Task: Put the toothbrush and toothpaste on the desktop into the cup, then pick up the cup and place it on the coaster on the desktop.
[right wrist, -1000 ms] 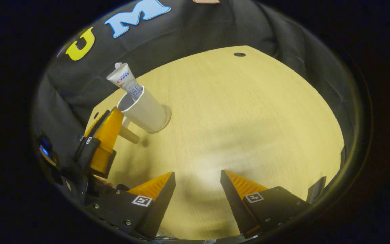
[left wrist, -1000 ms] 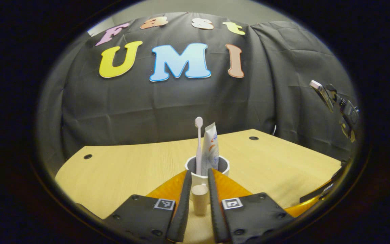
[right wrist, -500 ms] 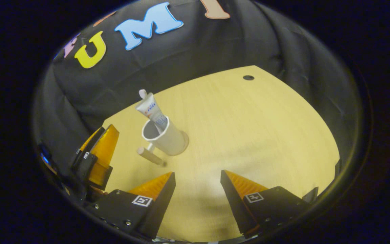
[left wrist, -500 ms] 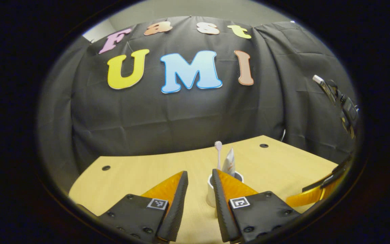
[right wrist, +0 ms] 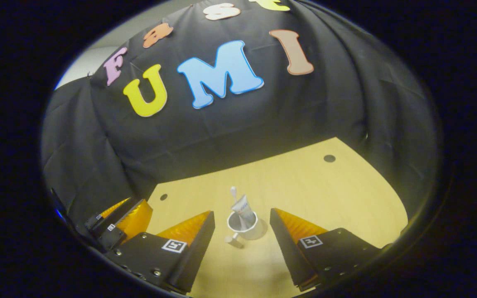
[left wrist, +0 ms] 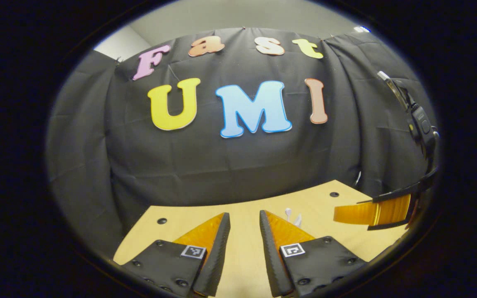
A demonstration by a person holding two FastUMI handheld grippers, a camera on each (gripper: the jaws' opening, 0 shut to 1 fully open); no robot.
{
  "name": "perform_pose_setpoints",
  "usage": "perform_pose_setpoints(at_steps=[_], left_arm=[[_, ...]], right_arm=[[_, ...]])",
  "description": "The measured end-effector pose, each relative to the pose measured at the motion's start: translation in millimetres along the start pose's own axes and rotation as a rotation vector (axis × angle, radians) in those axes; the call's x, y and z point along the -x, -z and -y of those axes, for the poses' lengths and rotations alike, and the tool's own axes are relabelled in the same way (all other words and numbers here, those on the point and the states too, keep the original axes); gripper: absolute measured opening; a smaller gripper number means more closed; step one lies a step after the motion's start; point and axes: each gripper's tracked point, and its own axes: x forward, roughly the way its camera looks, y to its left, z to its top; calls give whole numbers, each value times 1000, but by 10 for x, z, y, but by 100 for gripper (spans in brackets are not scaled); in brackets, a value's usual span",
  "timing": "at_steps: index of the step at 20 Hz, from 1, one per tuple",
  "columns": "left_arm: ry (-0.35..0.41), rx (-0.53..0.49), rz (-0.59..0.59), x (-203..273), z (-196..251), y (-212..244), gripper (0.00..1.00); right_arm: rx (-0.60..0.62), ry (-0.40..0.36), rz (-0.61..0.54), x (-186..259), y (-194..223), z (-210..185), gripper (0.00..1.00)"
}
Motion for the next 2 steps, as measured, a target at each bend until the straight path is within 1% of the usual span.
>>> perform_pose_setpoints(at_steps=[1,2], left_arm=[[-11,5,4,53,-43,-123,51],[-23,12,8,102,-85,-235,43]], right_arm=[[26,-4,41,23,-158,-42,83],[55,-7,80,43,-298,-73,83]])
